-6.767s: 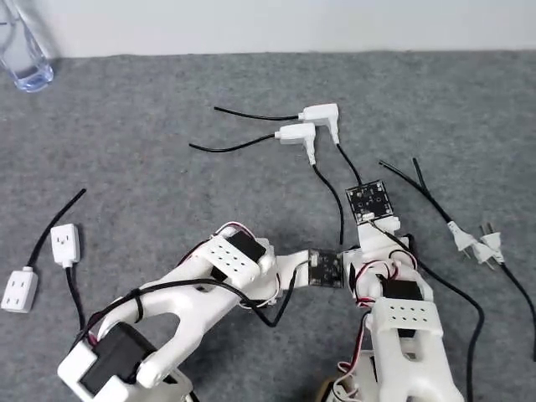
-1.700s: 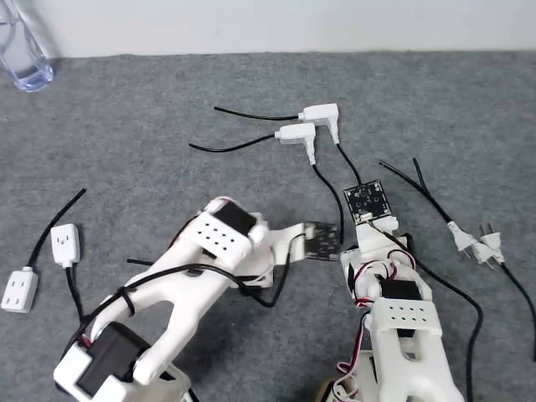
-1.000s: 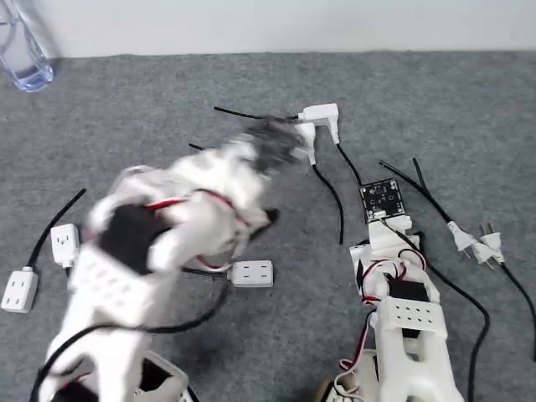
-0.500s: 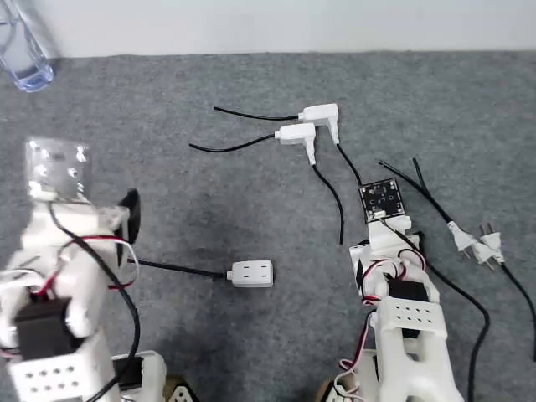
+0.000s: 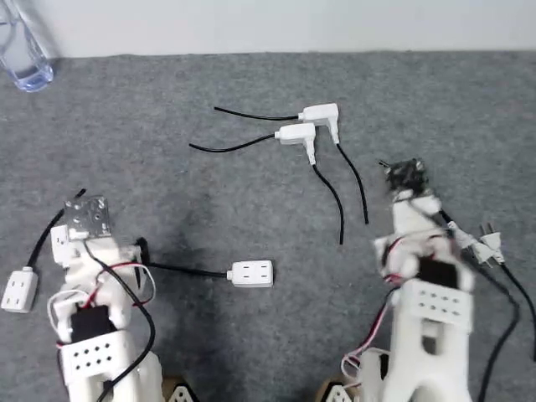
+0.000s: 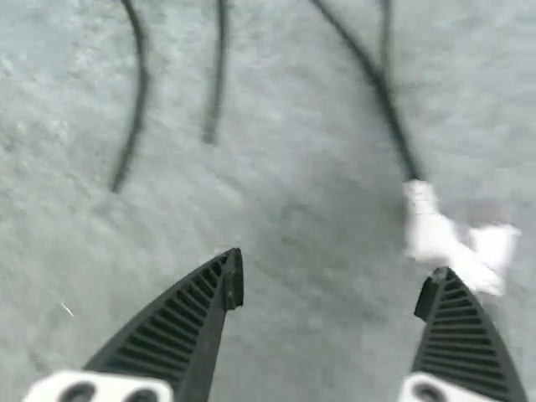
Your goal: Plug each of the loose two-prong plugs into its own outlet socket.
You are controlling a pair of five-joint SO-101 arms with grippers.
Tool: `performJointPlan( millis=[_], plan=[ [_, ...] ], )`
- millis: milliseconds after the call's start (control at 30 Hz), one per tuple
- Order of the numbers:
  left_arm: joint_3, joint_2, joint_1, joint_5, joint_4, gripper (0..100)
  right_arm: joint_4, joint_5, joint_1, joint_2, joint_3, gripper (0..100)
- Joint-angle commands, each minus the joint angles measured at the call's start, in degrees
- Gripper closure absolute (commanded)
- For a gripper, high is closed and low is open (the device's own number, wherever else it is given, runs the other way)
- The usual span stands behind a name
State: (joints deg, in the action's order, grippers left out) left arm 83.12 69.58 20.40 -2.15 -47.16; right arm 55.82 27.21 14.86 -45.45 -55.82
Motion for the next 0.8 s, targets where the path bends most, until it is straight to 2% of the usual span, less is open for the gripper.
performJointPlan(
  millis=[0,100,200,400,467,633,767],
  plan=[
    [3.4,1.1,-1.8,0.3,6.8,80,11.1,9.2,8.0,3.0,15.9,67.5],
    [3.6,1.8,-1.9,0.1,6.8,80,15.3,15.4,10.9,10.5,23.8,67.5],
    [4.1,2.4,-1.9,0.1,7.1,80,17.5,16.4,12.2,21.1,31.7,69.8],
    [4.2,2.6,-2.0,0.0,7.3,80,17.7,16.5,11.6,40.9,45.8,87.0],
    [4.2,2.6,-2.0,-0.3,7.3,80,17.6,16.5,10.9,45.8,48.7,86.0],
    [5.1,2.6,-6.2,-3.2,7.3,80,17.1,18.8,10.7,54.0,53.4,73.8],
    [5.2,2.6,-7.3,-4.5,7.4,80,16.5,21.4,10.2,58.0,56.8,80.3]
  ],
)
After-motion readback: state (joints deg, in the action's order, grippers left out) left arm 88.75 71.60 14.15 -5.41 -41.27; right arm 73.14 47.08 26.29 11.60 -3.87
